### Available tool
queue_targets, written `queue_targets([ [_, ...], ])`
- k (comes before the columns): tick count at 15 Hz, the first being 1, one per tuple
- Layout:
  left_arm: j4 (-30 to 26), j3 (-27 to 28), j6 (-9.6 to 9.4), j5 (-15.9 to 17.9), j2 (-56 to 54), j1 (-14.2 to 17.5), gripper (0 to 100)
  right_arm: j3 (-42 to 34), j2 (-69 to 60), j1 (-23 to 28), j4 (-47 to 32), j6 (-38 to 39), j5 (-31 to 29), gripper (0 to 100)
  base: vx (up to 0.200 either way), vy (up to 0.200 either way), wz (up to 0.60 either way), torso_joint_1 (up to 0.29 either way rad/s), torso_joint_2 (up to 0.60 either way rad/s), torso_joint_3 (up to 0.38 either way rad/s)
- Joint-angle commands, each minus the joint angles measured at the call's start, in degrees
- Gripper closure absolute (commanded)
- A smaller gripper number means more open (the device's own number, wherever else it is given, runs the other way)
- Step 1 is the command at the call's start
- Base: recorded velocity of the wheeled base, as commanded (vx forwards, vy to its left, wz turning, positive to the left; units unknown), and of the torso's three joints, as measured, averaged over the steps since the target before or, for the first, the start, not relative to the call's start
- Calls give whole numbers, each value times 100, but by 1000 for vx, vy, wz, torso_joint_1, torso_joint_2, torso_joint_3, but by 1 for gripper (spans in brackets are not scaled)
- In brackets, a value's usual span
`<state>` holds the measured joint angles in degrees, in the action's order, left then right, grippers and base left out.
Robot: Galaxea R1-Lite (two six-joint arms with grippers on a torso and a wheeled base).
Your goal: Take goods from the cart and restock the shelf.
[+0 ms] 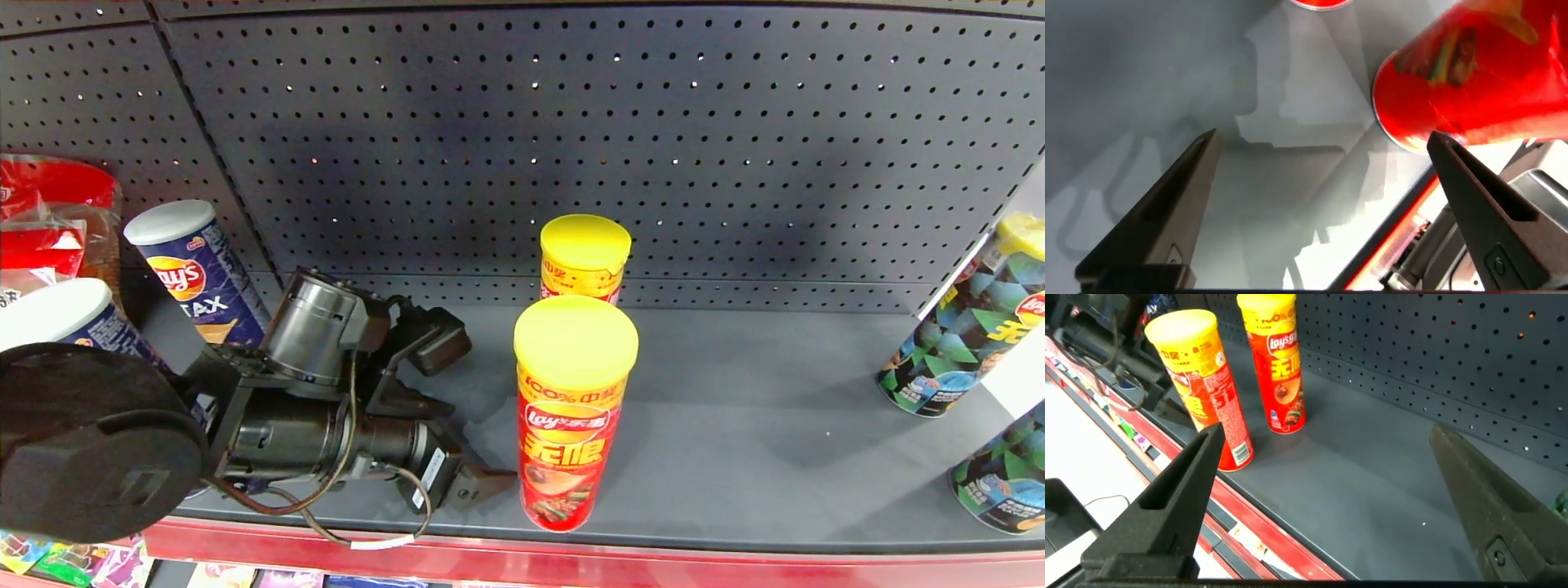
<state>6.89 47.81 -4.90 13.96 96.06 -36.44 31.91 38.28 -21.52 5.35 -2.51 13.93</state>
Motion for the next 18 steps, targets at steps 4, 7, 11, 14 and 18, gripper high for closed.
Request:
queue_targets([
  [4,-21,-1345,59,-244,-2135,445,0,-317,-31,33,-8,-13,-31,0,0,0,0,0,0,0],
  [7,-610,-1784,376,-622,-3920,743,0,-739,-251,157,-17,-39,-31,0,0,0,0,0,0,0],
  [11,-2332,-1740,613,-1071,-5792,761,0,-704,-778,341,-799,-56,-119,0,0,0,0,0,0,0],
  [14,-3000,-1758,613,-1317,-6671,1016,0,-678,-1332,359,-1467,-109,-189,0,0,0,0,0,0,0],
  [18,-3888,-1643,613,-1589,-7462,2519,0,-423,-1543,508,-1713,-100,-1314,0,0,0,0,0,0,0],
])
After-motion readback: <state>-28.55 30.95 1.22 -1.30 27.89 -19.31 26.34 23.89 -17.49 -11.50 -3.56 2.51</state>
